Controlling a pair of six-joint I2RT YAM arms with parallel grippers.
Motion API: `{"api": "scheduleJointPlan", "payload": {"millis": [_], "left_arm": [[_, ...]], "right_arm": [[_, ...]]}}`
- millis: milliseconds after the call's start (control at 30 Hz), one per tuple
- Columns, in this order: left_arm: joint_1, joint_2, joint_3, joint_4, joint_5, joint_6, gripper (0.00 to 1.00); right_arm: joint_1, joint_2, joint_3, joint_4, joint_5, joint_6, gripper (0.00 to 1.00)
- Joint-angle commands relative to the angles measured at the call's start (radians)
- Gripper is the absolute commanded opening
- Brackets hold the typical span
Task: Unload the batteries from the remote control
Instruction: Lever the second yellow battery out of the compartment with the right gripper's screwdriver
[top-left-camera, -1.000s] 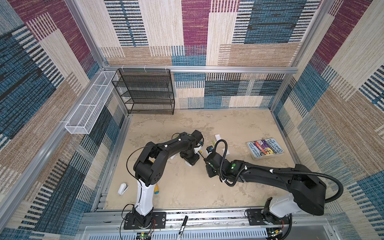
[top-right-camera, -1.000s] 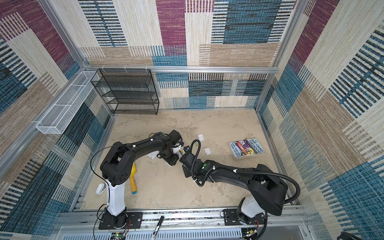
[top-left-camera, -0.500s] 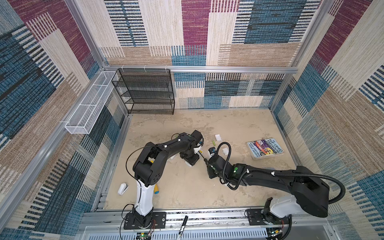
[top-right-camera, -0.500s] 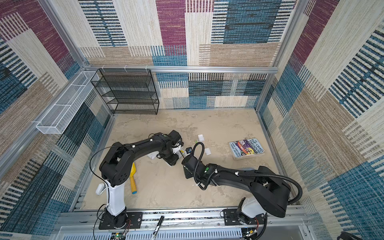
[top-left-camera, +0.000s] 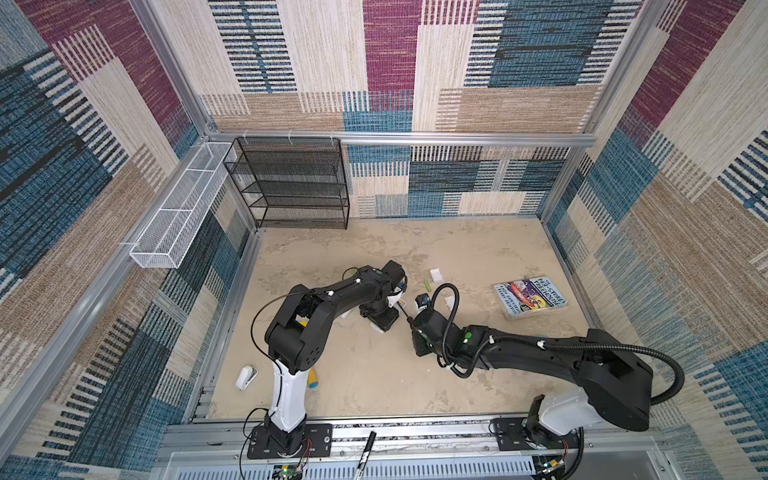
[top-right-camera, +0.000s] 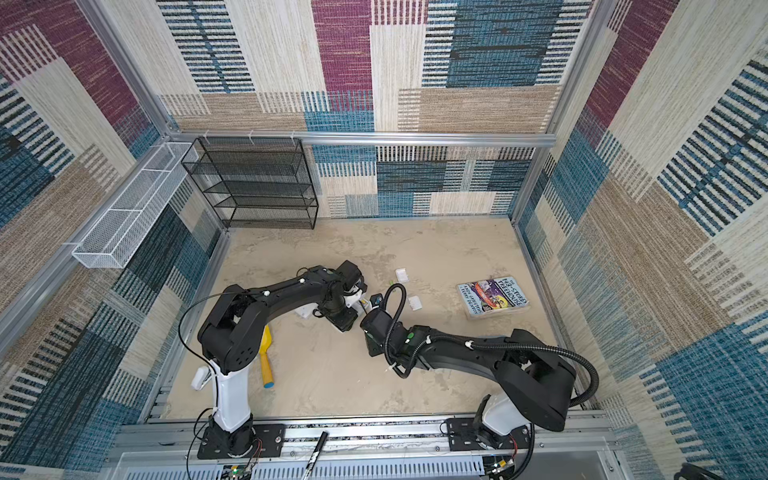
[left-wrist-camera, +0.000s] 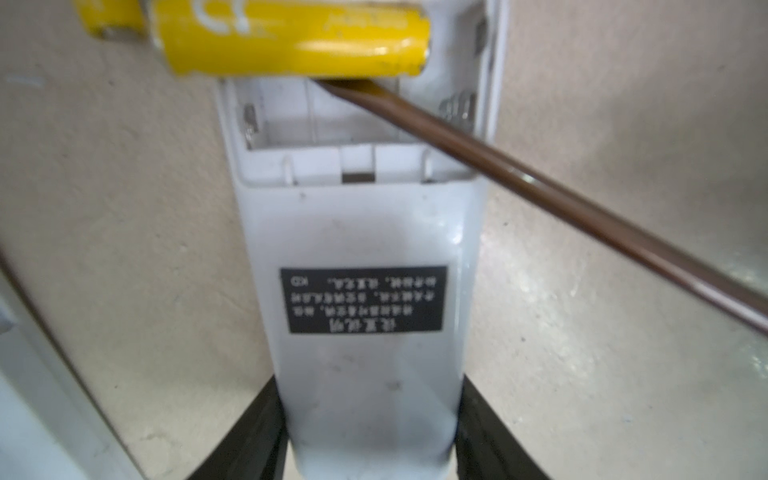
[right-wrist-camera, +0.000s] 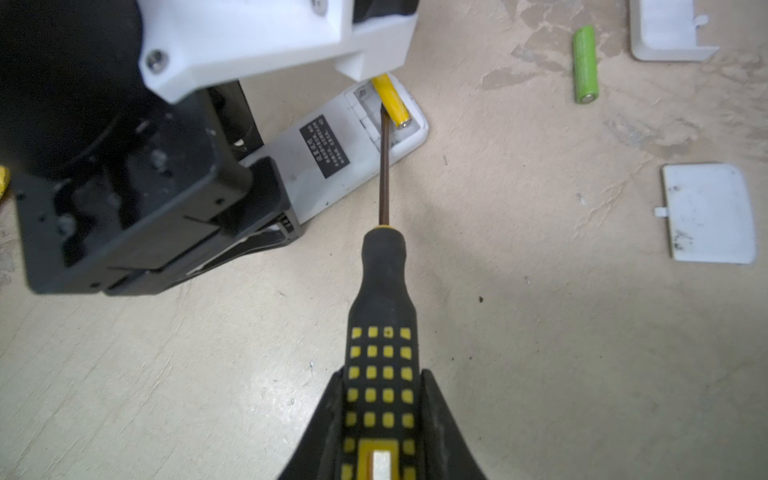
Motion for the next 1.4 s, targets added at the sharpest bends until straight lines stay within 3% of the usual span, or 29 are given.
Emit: {"api": "scheduleJointPlan", "payload": {"millis": [0, 700, 967, 1367], "left_arm": [[-0.010, 0.050, -0.037, -0.047, 0.195, -0.021, 0.57], [-0.010, 0.066, 0.003, -0.192, 0.130, 0.072, 0.58], [-0.010, 0.052, 0.000, -0.198, 0.124, 0.090, 0.58], [-0.010, 0.050, -0.007, -0.199, 0.130, 0.108, 0.58]], "right_arm": [[-0.002, -0.008, -0.015, -0.024, 0.015, 0.013, 0.00], [-0.004, -0.171, -0.093, 0.020, 0.043, -0.009, 0.00], [-0.011, -0.127, -0.076, 0.083, -0.022, -0.046, 0.00], [-0.024, -0.130, -0.035, 0.084, 0.008, -0.086, 0.00]]}}
